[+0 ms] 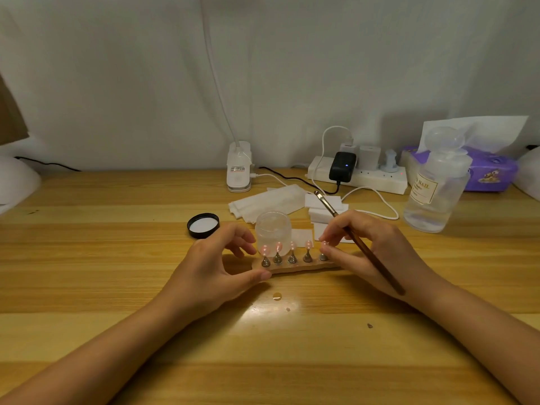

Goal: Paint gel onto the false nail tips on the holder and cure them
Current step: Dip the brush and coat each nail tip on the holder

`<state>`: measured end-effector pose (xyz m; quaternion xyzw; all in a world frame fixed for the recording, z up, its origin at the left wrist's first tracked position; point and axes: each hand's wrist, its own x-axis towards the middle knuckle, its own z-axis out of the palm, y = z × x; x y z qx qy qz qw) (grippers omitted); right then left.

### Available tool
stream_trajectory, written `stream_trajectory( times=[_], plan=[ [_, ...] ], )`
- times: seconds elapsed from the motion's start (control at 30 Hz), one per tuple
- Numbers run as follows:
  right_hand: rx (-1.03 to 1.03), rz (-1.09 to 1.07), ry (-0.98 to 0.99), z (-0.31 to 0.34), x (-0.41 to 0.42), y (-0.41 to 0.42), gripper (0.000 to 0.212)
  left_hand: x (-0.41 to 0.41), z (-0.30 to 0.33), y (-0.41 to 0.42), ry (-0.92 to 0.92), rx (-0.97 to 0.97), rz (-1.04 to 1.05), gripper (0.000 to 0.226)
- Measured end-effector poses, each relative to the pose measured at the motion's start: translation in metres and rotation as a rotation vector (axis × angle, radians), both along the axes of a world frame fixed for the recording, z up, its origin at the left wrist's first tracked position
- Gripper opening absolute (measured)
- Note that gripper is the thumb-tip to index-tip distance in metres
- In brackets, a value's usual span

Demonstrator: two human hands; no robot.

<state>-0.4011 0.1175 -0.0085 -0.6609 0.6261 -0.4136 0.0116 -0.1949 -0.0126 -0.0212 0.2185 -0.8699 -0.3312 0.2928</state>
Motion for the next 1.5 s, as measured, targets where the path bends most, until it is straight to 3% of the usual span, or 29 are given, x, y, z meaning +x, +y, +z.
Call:
stream_trajectory(
  times=[0.27,0.37,0.53,0.67,0.77,1.0,1.5],
  plan=[
    [0.010,0.002,-0.019,0.002,0.000,0.001,0.023,-0.001,0.001,0.001,-0.032,-0.026,-0.016,0.037],
    [-0.050,-0.053,0.003,0.004,-0.001,0.002,0.012,-0.001,0.000,0.000,-0.031,-0.015,-0.022,0.028],
    [0.101,-0.216,0.274,0.010,-0.008,0.007,0.006,0.000,0.000,-0.001,-0.073,-0.043,-0.053,0.023],
    [0.275,-0.333,0.450,0.010,-0.009,0.007,0.013,0.002,0.003,0.002,0.009,-0.074,-0.084,0.025],
    [0.348,-0.406,0.446,0.011,-0.009,0.006,0.013,0.005,0.005,0.005,0.084,-0.050,-0.084,0.025],
    [0.447,-0.341,0.381,0.011,-0.009,0.006,0.013,0.005,0.011,0.007,0.175,-0.153,-0.053,0.031],
    [0.501,-0.259,0.409,0.013,-0.002,0.007,0.010,0.003,0.015,0.013,0.209,-0.081,-0.057,0.029]
  ],
)
